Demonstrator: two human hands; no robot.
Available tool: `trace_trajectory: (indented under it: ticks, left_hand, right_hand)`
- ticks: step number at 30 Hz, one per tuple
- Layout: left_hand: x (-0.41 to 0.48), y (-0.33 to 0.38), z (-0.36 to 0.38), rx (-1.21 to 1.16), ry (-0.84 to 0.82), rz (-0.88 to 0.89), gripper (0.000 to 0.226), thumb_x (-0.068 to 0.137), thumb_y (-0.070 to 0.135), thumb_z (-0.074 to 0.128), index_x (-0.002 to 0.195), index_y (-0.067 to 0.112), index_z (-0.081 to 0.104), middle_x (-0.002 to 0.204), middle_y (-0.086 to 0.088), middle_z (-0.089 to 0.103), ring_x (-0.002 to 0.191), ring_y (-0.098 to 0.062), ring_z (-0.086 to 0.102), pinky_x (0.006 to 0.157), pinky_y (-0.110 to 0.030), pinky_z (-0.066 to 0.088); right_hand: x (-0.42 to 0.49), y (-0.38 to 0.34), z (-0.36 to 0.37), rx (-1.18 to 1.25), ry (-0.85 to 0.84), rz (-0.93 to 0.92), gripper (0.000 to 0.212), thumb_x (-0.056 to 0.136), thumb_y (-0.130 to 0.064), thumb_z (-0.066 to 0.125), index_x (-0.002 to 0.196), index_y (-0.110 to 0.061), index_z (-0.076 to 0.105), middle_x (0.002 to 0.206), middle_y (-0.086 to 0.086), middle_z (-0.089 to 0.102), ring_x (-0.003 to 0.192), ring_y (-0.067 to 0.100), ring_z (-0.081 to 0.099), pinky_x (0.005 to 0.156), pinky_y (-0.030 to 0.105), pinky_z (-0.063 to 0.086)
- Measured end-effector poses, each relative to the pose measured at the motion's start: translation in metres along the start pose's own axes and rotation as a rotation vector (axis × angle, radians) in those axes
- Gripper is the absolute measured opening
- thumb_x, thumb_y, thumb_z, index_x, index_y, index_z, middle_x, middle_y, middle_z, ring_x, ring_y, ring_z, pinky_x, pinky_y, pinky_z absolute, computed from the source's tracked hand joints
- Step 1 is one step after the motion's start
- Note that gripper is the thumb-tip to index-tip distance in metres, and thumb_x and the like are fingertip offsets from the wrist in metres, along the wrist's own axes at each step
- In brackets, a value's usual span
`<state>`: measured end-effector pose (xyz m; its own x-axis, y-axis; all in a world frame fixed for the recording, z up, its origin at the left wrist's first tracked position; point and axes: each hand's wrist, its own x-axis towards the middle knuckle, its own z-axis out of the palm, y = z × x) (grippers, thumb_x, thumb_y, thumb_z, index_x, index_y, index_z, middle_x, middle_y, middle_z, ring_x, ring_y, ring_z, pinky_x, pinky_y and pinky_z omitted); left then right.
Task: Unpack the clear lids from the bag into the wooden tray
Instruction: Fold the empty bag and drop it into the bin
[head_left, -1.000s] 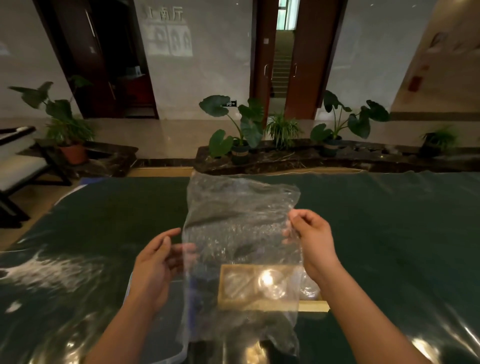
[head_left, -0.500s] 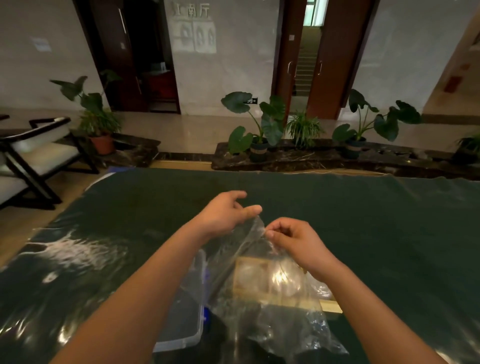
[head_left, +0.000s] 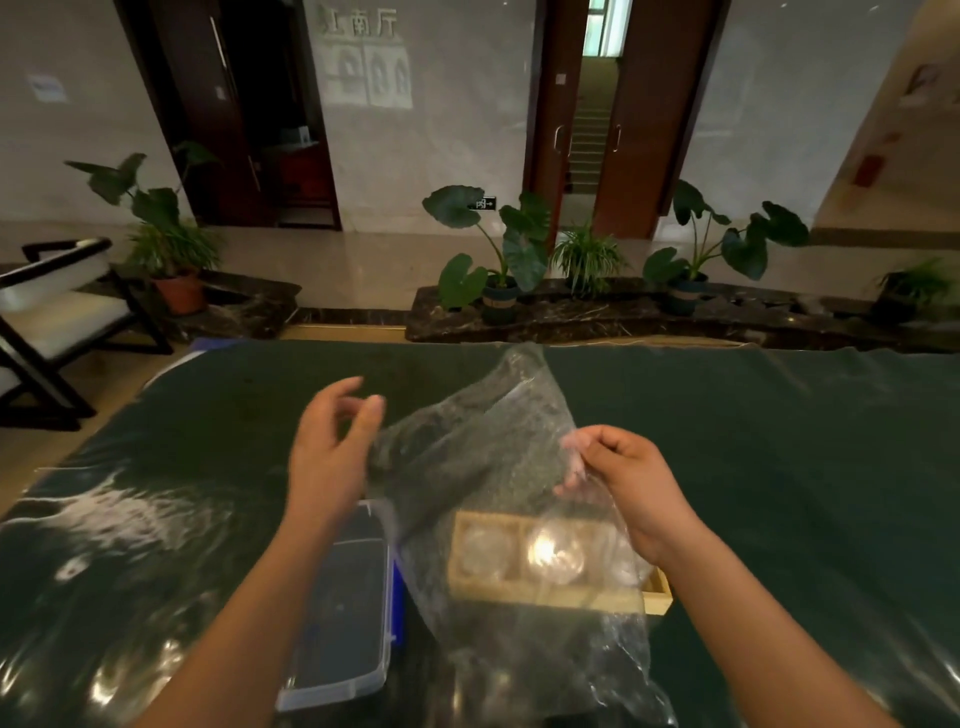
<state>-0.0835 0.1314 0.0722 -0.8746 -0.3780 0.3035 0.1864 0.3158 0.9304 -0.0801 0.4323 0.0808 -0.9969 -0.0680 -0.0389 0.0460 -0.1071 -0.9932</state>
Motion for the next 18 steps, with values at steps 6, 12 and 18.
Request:
trace_trajectory:
  ticks: [6,12,18]
  left_hand:
    - [-0.048,-0.040,0.000,-0.299,-0.446,-0.518,0.107,0.061,0.073,0.082,0.147,0.020,0.048,0.129,-0.009,0.073,0.114,-0.030,0.071,0.093,-0.049,0.060]
    - [-0.048,-0.034,0.018,-0.301,-0.189,-0.476,0.013,0.100,0.006,0.061,0.106,0.009,0.072,0.079,-0.009,0.080,0.060,-0.020,0.075,0.050,-0.027,0.059]
    - [-0.035,-0.023,0.012,-0.336,-0.017,-0.396,0.013,0.104,0.010,0.057,0.098,0.009,0.068,0.057,-0.001,0.070,0.038,-0.011,0.055,0.037,-0.020,0.044]
  right_hand:
    - [0.006,0.003,-0.007,0.174,0.071,0.093,0.021,0.101,-0.013,0.055,0.100,-0.004,0.074,0.089,0.020,0.065,0.077,0.028,0.068,0.069,0.035,0.062]
    - [-0.001,0.012,-0.011,-0.044,-0.037,0.257,0.046,0.091,-0.054,0.062,0.114,-0.015,0.069,0.103,0.011,0.075,0.091,0.030,0.074,0.077,0.047,0.063]
    - [-0.016,0.039,-0.008,-0.369,0.114,0.021,0.014,0.100,-0.008,0.057,0.096,-0.013,0.069,0.069,0.006,0.071,0.047,0.018,0.057,0.046,0.034,0.050]
